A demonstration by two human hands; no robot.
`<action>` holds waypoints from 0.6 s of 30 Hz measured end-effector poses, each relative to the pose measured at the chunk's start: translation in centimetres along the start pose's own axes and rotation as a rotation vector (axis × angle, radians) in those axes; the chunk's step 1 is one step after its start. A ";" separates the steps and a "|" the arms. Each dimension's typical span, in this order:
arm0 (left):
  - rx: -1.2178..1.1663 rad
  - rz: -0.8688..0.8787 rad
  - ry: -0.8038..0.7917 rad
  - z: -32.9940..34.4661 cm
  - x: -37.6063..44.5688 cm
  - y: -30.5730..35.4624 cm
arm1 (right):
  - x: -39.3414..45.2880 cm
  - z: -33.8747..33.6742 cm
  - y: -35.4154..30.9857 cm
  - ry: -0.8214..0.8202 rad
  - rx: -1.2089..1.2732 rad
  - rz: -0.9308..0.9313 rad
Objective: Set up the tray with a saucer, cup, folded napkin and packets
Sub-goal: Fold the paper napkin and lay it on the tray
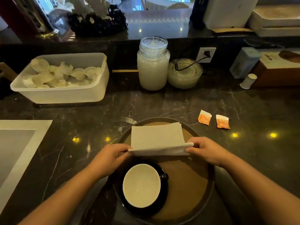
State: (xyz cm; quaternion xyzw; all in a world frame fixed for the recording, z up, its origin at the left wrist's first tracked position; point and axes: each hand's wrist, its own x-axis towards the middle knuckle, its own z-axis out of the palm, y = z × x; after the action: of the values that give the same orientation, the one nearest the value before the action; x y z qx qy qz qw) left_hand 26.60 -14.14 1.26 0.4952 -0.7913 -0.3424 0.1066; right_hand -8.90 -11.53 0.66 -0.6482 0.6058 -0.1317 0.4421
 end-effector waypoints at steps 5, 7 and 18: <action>-0.050 -0.109 0.098 0.2 1.5 -0.5 | 1.4 0.3 -0.6 0.093 0.056 0.024; -0.014 -0.143 0.159 0.2 3.1 -0.4 | 3.0 0.3 -1.0 0.190 0.017 0.069; 0.266 -0.271 0.237 1.7 10.2 -1.2 | 8.2 1.7 -0.4 0.414 -0.326 0.307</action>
State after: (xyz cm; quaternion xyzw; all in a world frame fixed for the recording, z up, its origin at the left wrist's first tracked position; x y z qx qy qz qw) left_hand 21.65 -22.47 -2.49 0.6436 -0.7376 -0.1854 0.0854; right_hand -5.54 -18.23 -2.99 -0.5710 0.7870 -0.0937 0.2142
